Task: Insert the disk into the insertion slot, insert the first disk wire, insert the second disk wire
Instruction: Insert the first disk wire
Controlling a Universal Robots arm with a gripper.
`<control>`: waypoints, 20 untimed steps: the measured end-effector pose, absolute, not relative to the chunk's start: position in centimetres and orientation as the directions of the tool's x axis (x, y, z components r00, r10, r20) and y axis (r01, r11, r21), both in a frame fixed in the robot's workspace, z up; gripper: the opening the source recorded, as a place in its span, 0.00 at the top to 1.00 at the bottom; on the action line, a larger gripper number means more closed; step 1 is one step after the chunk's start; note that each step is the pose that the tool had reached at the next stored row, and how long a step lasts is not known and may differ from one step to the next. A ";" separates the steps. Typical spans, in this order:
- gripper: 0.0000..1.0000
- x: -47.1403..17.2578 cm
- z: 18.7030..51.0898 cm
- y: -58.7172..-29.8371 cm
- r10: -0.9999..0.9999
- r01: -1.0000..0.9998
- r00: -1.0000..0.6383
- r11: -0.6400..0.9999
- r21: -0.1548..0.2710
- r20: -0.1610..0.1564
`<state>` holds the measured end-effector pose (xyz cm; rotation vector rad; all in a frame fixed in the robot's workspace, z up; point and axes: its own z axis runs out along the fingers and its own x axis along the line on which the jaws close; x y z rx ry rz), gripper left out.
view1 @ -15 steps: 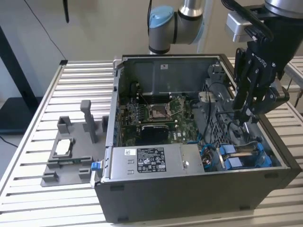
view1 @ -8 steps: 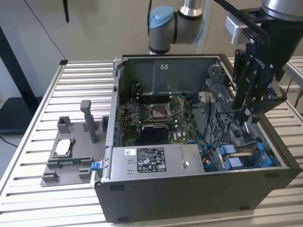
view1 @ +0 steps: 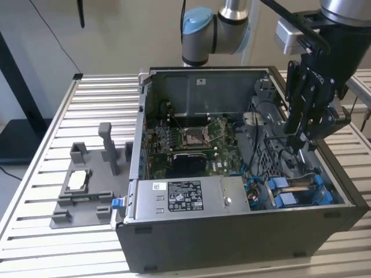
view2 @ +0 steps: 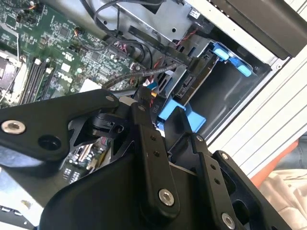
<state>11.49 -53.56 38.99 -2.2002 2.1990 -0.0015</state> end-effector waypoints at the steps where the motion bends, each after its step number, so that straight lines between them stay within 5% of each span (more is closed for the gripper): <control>1: 0.60 11.5 39.0 -53.6 -1.000 -1.000 0.001 0.000 -0.023 -0.021; 12: 0.60 11.5 38.9 -53.6 -1.000 -1.000 0.001 0.000 -0.023 -0.021; 17: 0.81 11.5 38.9 -53.6 -1.000 -1.000 0.001 0.000 -0.023 -0.021; 20: 0.81 11.5 38.9 -53.6 -1.000 -1.000 0.001 0.000 -0.023 -0.021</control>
